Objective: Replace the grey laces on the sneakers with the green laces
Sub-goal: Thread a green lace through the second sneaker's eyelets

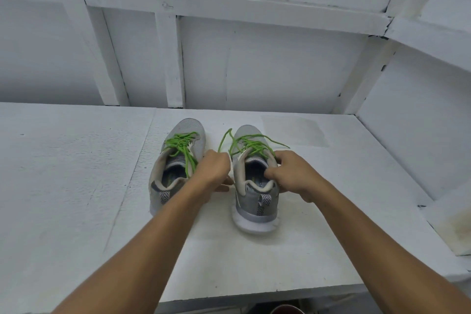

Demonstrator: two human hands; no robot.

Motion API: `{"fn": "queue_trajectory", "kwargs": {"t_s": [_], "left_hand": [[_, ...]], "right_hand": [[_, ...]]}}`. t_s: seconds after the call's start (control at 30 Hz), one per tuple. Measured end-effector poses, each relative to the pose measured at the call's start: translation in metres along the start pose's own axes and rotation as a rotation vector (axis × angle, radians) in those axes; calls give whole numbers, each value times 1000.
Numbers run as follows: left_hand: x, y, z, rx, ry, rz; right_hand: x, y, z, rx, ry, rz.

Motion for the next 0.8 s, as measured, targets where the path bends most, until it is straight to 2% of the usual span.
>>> {"fn": "queue_trajectory", "kwargs": {"t_s": [0.13, 0.23, 0.43, 0.7, 0.8], "left_hand": [[-16, -15, 13, -255, -20, -181], [-18, -18, 13, -363, -33, -248], [-12, -18, 4, -675, -13, -269], [-13, -18, -3, -726, -17, -296], [-9, -17, -11, -817, -55, -288]], "right_hand": [[-1, 3, -2, -15, -12, 11], [-2, 6, -3, -8, -12, 0], [-2, 10, -6, -10, -23, -4], [-3, 10, -8, -18, -17, 3], [-3, 12, -8, -2, -9, 6]]}}
Point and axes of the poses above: each hand's wrist, its own x-axis away from the middle knuckle, its own y-axis out of the back of the hand, z = x × y, the point moved 2 cm from there along -x, towards the middle knuckle, and after that the axes turned 15 degrees about y, right-handed, at the moved point
